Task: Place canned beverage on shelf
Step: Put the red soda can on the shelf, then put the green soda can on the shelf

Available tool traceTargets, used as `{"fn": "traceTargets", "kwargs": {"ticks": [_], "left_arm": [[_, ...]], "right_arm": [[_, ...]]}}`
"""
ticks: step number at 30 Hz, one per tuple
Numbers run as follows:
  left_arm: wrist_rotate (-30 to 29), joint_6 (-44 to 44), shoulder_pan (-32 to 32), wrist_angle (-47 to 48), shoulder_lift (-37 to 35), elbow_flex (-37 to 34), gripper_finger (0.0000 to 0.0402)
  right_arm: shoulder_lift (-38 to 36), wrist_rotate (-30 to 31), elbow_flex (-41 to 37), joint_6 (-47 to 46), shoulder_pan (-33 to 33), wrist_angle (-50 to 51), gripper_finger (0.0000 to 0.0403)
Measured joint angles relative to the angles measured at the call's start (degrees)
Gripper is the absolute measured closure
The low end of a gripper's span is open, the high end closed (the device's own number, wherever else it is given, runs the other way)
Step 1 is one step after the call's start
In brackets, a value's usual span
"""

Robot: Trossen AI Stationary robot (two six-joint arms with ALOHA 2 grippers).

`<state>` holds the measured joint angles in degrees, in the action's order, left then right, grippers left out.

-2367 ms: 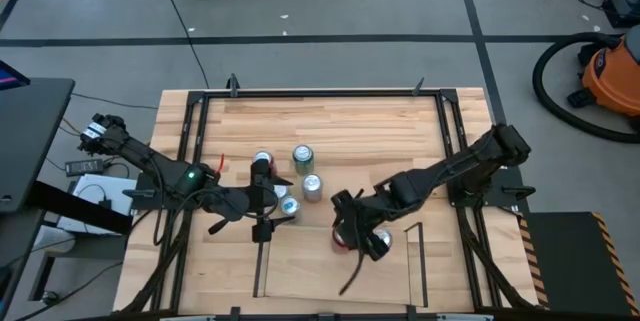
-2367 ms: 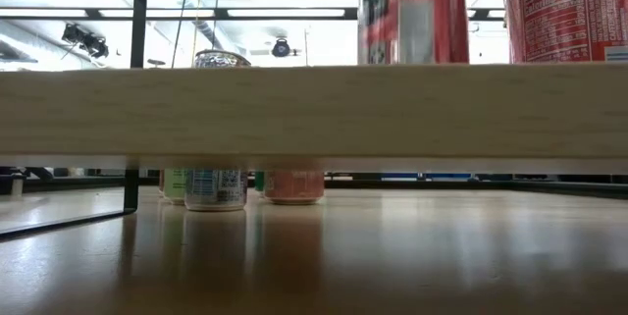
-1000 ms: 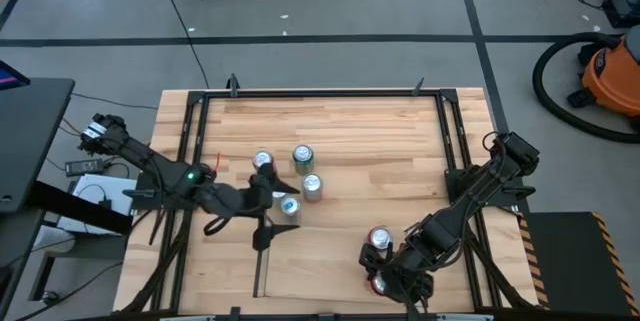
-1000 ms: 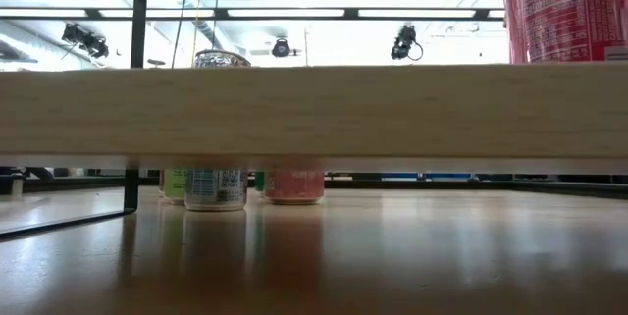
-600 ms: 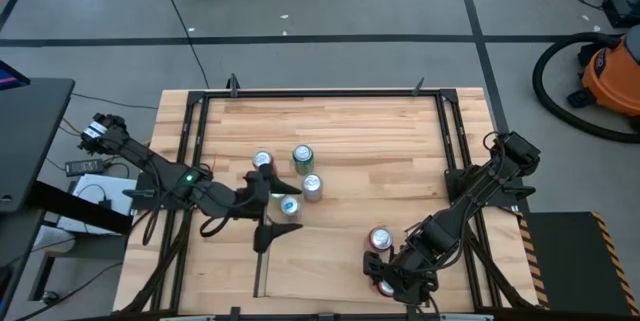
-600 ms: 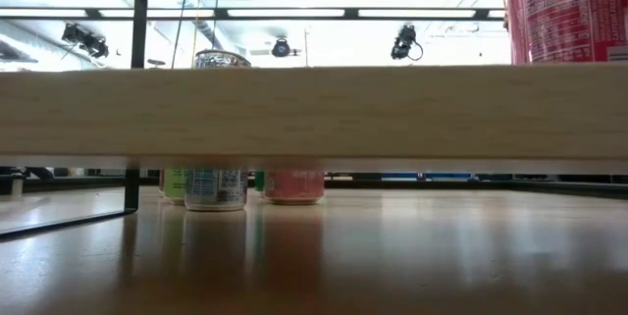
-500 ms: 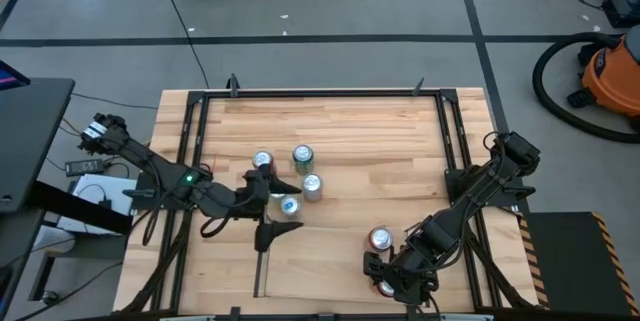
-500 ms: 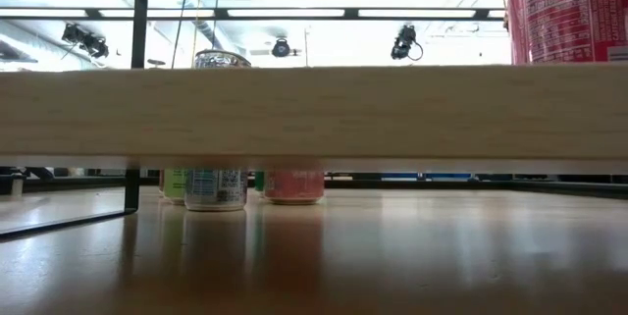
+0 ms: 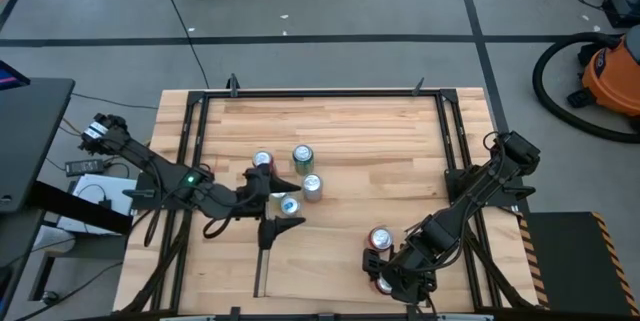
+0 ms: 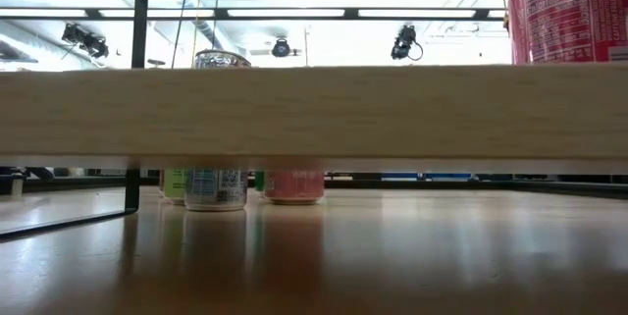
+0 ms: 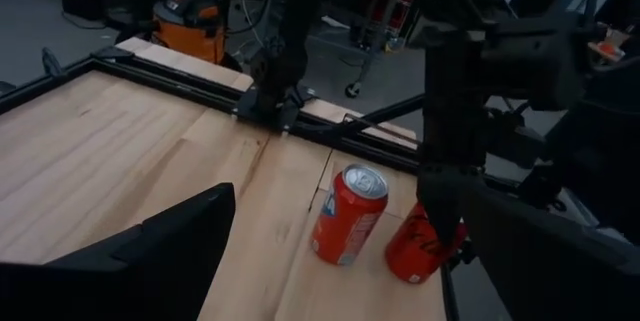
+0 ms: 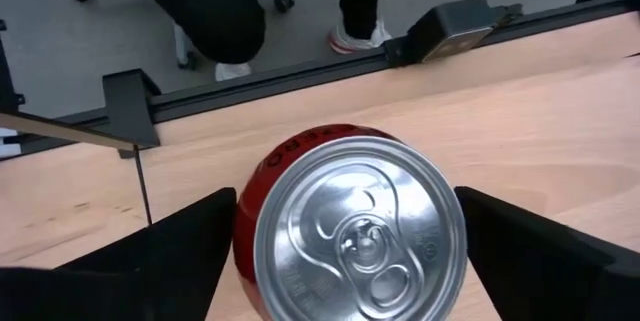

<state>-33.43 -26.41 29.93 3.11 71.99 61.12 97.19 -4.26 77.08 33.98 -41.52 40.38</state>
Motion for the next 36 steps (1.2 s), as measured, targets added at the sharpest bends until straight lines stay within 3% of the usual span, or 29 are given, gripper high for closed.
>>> {"fn": "traceTargets", "kwargs": {"ticks": [5,25,36], "left_arm": [[-0.01,0.07,-0.23,0.26,0.27,0.00,0.0002],[-0.02,1.25,-0.46,1.79,0.44,0.00,0.0002],[-3.80,1.56,-0.84,2.33,1.58,0.00,0.0002]], "right_arm": [[-0.09,0.20,0.15,0.13,0.00,-1.18,0.0005],[-1.79,2.09,2.36,-4.35,-0.67,1.69,0.0005],[-10.23,10.44,2.40,-6.48,2.26,0.53,0.0005]]}}
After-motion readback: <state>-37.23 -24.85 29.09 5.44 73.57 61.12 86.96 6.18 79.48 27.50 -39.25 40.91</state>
